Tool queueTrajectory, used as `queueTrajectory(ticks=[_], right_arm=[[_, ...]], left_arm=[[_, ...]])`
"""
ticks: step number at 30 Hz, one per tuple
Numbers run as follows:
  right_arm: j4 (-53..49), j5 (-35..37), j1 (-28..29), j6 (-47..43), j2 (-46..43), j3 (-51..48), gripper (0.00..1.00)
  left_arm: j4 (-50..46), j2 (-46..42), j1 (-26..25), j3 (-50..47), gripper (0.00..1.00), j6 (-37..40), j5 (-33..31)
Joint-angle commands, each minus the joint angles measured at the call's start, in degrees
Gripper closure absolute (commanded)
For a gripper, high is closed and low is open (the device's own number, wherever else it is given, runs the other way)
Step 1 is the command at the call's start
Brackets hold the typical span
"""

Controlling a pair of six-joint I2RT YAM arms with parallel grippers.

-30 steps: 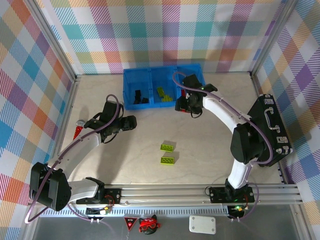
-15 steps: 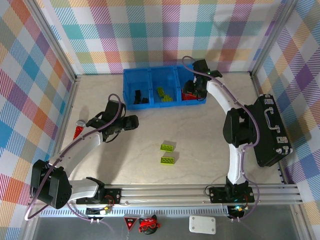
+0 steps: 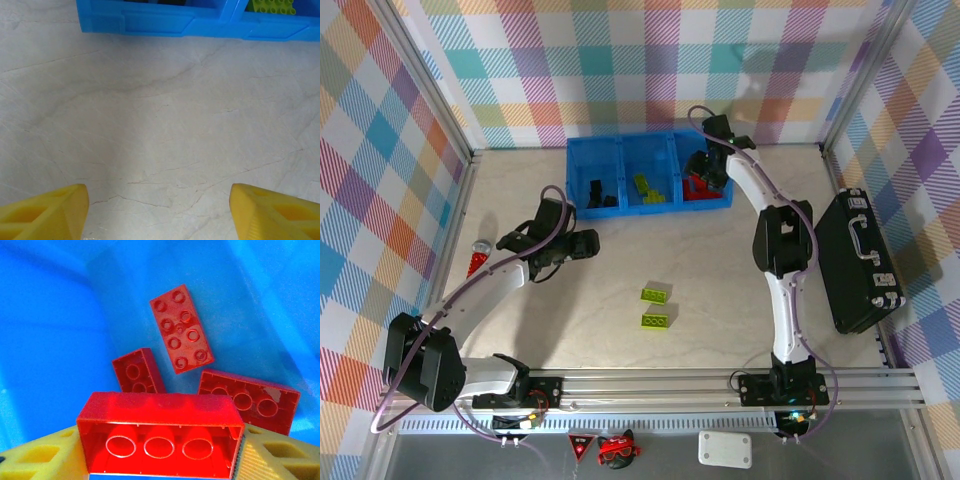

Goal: Sort the legos into containers by color

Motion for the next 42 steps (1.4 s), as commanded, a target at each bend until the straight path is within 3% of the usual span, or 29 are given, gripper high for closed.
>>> queueTrajectory(ticks=[1,8,14,20,35,42], right_arm=[[2.52,2.07,0.07,7.37,0.23,-1.19,0.35],[5.60,5.56,0.05,13.55,-0.64,-4.72,0.27],[7.83,6.49,0.41,14.18,-3.80,-7.93,0.21],[7.55,6.18,0.81,12.94,-6.84,-9.87,0.22],[6.01,2.94,4.02,4.90,-19.83,-22.27,0.25],[6.56,3.36,3.93,2.91,-26.40,-31.18,0.25]], left_arm=[[-1.68,0.26,-0.60,1.38,0.26,-0.84,-1.08],[-1.96,-0.26,-1.02,1.15,0.26,-1.27,-1.04],[-2.57,-0.19,-1.21,1.23,0.26,-1.63,-1.21],[-2.92,0.20,-2.34,1.77,0.26,-1.72,-0.78],[-3.95,6.20,-10.44,5.21,0.26,-2.76,-0.27],[-6.15,12.80,-16.68,9.93,0.23,-5.85,-0.79]])
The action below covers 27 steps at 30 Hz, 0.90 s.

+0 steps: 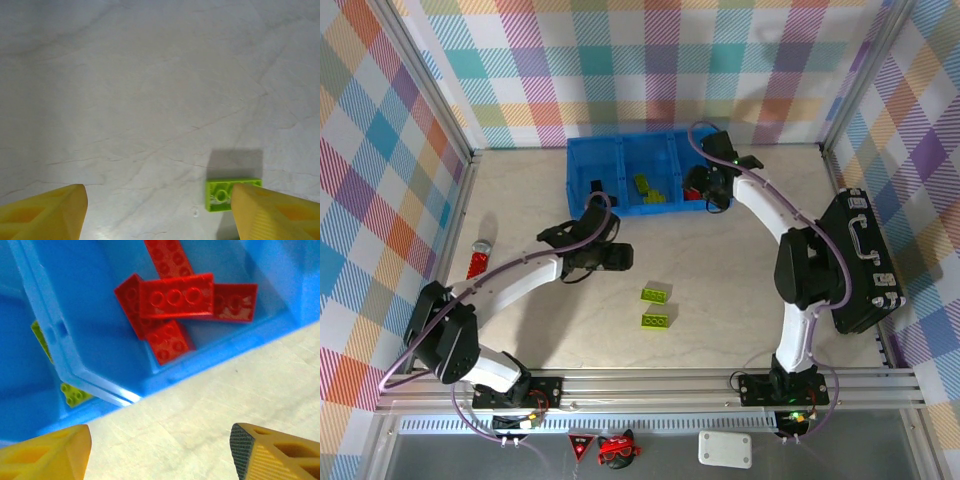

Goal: Sort the legos into containers by color

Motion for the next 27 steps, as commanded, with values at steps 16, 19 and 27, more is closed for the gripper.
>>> queueTrajectory(ticks=[16,19,27], right_arm=[[-0.50,1.00,-5.17,-4.27,-15.98,-15.54,0.24],[-0.67,1.16,-6.01,-4.44,-17.98,-17.40,0.24],[-0.54,1.00,-6.94,-4.72,-19.95,-19.78,0.24]], left_arm=[[-5.72,15.63,-13.98,10.56,0.21,-6.38,-2.87],[-5.72,17.93,-14.71,11.29,0.21,-7.27,-2.43],[-5.67,22.08,-15.84,11.50,0.21,-9.30,-1.13]])
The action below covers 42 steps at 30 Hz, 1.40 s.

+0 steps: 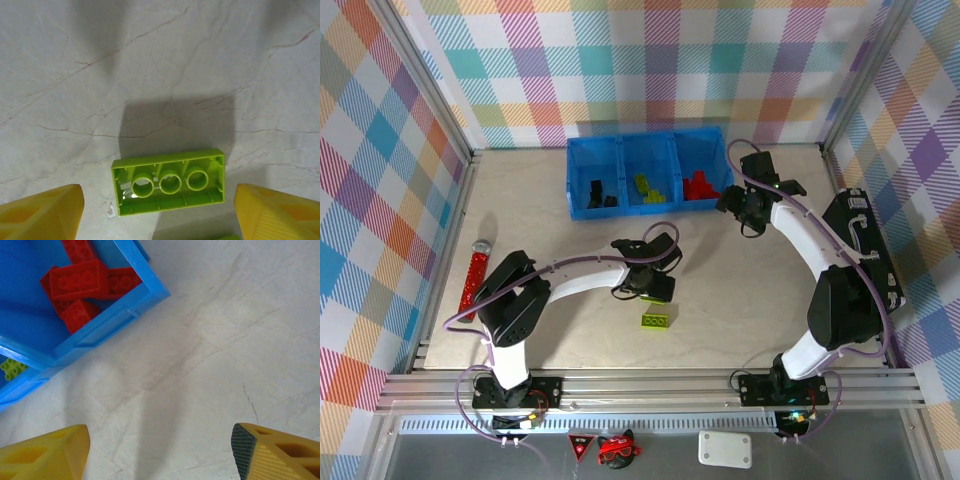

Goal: Sort the legos into containers by color

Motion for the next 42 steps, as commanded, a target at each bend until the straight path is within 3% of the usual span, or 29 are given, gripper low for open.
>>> queueTrajectory(ticks=[1,29,42], right_arm=[[-0.28,0.31,-0.30,-0.83,-1.56,-0.59,0.24],[-0.57,-0.23,-0.46,-0.88,-2.37,-0.71,0.24],[-0.48,-0.81,-0.40,-1.35,-1.88,-0.37,0.25]], left_arm=[[-1.46,1.50,-0.82,1.23,0.21,-1.93,0.86],[-3.39,6.60,-1.63,4.57,0.18,-6.77,0.61],[-4.53,6.35,-2.03,4.67,0.33,-6.58,-0.35]])
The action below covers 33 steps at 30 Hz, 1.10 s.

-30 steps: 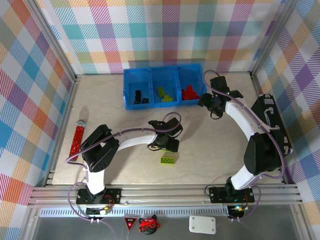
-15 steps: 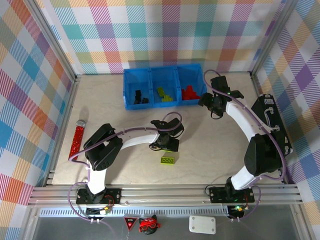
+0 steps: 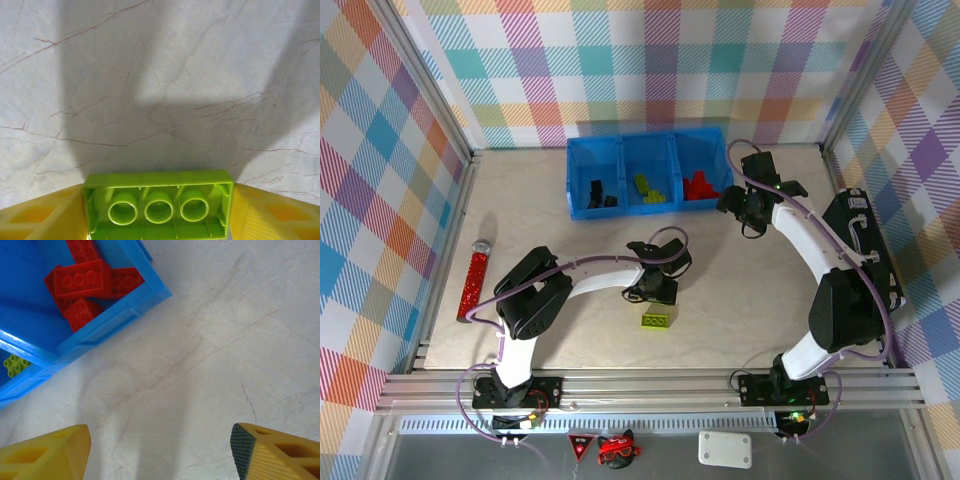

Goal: Sort the legos into containers by color

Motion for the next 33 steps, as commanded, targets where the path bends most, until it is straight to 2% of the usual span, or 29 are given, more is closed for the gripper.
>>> queueTrajectory(ticks=[1,12,18,25,33], right_arm=[[-0.43,-0.70,-0.27,-0.66,-0.94,-0.13,0.25],[-0.09,-1.79,-0.27,-0.31,-1.12,-0.44,0.25],[-0.74,-1.39,-0.27,-0.72,-1.94,-0.86,0.26],[-1.31,-0.46,-0.27,-1.16,-3.94,-2.37,0.26],[-2.04,0.63,-0.27,-1.38,-6.77,-3.99,0.26]], left_arm=[[-2.39,-0.17,-0.70,0.44,0.33,-0.56,-0.09],[-0.34,-3.59,-0.79,-1.55,0.35,-0.03,-0.82],[-0.65,-5.43,-0.57,0.34,0.35,1.97,-3.72],[-0.63,-4.18,1.43,7.26,0.35,6.85,-5.29],[0.10,-0.67,5.98,16.55,0.35,11.98,-7.31]])
